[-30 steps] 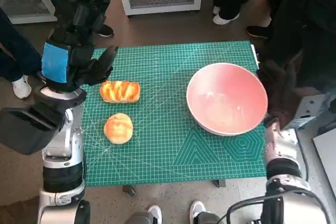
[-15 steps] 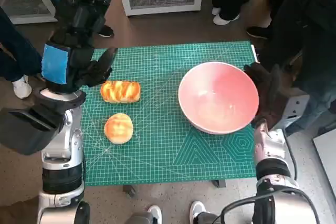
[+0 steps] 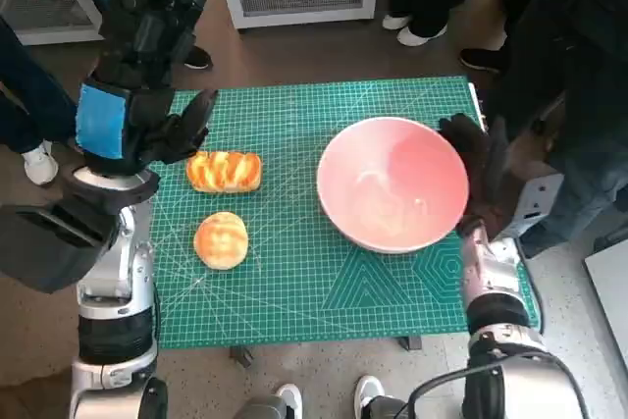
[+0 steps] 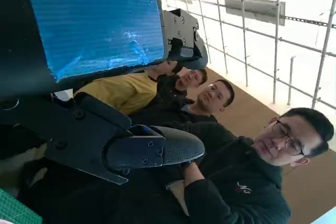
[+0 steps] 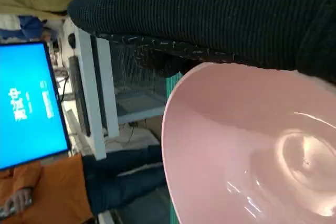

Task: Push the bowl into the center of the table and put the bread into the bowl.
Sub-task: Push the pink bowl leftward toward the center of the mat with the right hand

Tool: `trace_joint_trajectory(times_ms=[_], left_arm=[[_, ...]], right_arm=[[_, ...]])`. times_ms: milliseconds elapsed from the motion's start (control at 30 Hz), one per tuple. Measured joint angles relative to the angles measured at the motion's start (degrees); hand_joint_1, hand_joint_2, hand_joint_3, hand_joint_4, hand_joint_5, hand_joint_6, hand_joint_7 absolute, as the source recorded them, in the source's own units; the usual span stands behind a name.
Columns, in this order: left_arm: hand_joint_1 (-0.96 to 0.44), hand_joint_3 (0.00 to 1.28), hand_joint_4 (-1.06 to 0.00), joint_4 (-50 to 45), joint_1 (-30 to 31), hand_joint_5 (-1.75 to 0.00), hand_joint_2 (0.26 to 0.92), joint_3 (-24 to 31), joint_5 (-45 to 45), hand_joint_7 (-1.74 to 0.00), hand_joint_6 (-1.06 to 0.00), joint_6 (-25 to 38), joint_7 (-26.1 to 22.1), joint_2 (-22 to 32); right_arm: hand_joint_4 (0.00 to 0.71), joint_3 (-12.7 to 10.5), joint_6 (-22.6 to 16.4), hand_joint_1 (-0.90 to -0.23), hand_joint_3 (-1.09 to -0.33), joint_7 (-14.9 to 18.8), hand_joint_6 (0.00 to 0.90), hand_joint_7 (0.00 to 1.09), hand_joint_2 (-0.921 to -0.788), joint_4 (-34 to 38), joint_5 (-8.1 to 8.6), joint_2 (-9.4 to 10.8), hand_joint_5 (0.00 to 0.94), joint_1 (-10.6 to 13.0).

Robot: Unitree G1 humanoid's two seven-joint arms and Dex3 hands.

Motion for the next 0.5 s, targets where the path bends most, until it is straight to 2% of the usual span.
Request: trace_joint_trajectory(times_ms=[233, 500], left_arm=[[-0.75, 0.43, -0.26, -0.49, 0.14, 0.0, 0.921, 0.06, 0.03, -0.49, -0.11, 0.13, 0.04, 0.07], [-0.75, 0.43, -0.27, -0.92, 0.51, -0.01, 0.921, 0.28, 0.03, -0.49, -0.11, 0.56, 0.16, 0.1]], right_arm=[[0.335, 0.21, 0.0, -0.596, -0.81, 0.0, 0.318, 0.28, -0.921, -0.06, -0.04, 1.64, 0.0, -0.61], [0.333, 0.68, 0.0, -0.56, -0.824, -0.01, 0.318, 0.27, -0.921, -0.08, -0.06, 3.53, 0.001, -1.25]])
